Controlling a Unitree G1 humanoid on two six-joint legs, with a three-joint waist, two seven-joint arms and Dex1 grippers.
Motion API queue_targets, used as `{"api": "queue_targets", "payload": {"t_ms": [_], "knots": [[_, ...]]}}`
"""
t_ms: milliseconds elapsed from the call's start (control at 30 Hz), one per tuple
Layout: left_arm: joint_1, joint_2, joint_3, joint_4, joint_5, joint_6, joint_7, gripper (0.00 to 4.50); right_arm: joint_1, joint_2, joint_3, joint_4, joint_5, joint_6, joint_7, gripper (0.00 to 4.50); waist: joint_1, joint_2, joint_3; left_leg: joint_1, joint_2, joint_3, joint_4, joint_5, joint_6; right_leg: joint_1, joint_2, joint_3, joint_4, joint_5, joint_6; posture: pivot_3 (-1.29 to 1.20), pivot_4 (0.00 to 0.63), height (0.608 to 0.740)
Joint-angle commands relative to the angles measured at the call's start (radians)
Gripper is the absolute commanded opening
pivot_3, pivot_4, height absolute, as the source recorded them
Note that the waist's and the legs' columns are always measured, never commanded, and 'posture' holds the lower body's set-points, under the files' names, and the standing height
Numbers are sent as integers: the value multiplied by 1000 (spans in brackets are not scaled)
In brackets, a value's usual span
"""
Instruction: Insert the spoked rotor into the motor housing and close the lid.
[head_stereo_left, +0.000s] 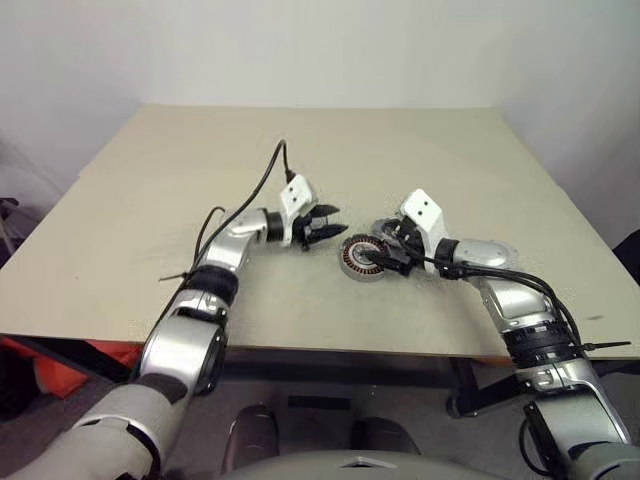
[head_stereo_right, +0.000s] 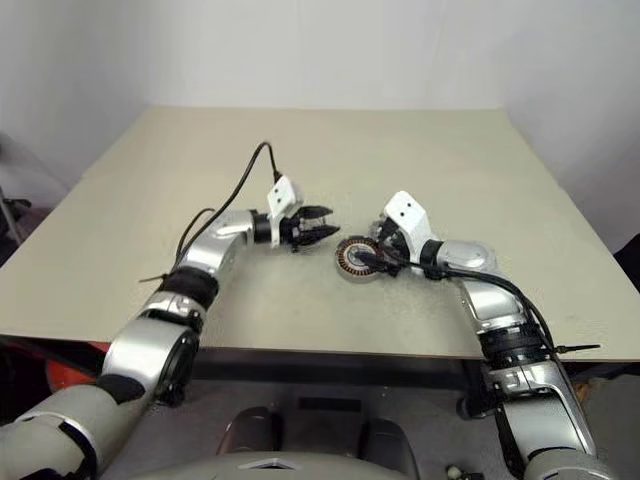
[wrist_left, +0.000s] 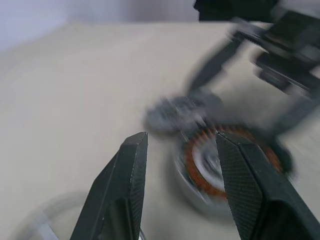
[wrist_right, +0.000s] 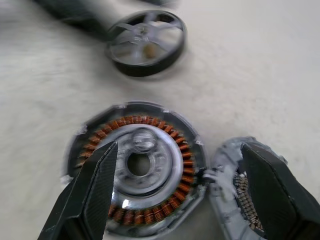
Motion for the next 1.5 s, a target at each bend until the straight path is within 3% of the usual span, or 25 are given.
{"api": "queue_targets", "payload": {"t_ms": [33, 233, 500, 600, 767, 1433, 1500], "knots": [[92, 43, -15, -247, -43, 99, -11, 2267, -51, 16, 12, 17, -15, -2, 1, 4432, 0, 0, 0, 0, 0, 0, -1, 0, 0, 0, 0, 0, 0, 0, 0, 0, 0, 740], [248, 112, -27, -466, -66, 211, 21, 2267, -67, 23, 36, 18, -15, 3, 36, 4432, 0, 1, 0, 0, 0, 0, -2, 1, -1, 0, 0, 0, -1, 0, 0, 0, 0, 740], [309, 124, -38, -541, -85, 257, 77, 2267, -61, 8, 32, -9, -12, 19, 66, 4432, -3, 1, 0, 2, 0, 0, -5, 2, -4, 0, 1, 0, -2, 0, 0, 0, 0, 740], [319, 117, -51, -554, -89, 261, 93, 2295, -64, 11, 33, 4, -16, 16, 65, 3833, -3, 1, 0, 3, 0, 0, -7, 3, -5, 0, 2, 0, -3, 0, 0, 0, 0, 740], [323, 116, -61, -556, -94, 262, 110, 2295, -61, 17, 40, -6, -20, 20, 61, 2134, -5, 1, 0, 3, 0, 0, -7, 3, -5, 0, 2, 0, -3, 0, 0, 0, 0, 740], [328, 133, -70, -542, -99, 246, 144, 2295, -70, 35, 65, 47, -41, 7, 66, 2134, -6, 1, 0, 3, 0, 0, -7, 3, -5, 0, 2, 1, -3, 0, 0, 0, 0, 740], [329, 135, -70, -540, -99, 242, 147, 2295, -71, 36, 66, 51, -42, 7, 68, 1563, -6, 1, 0, 3, 0, 0, -7, 3, -5, 0, 2, 1, -2, 0, 0, 0, 0, 740]]}}
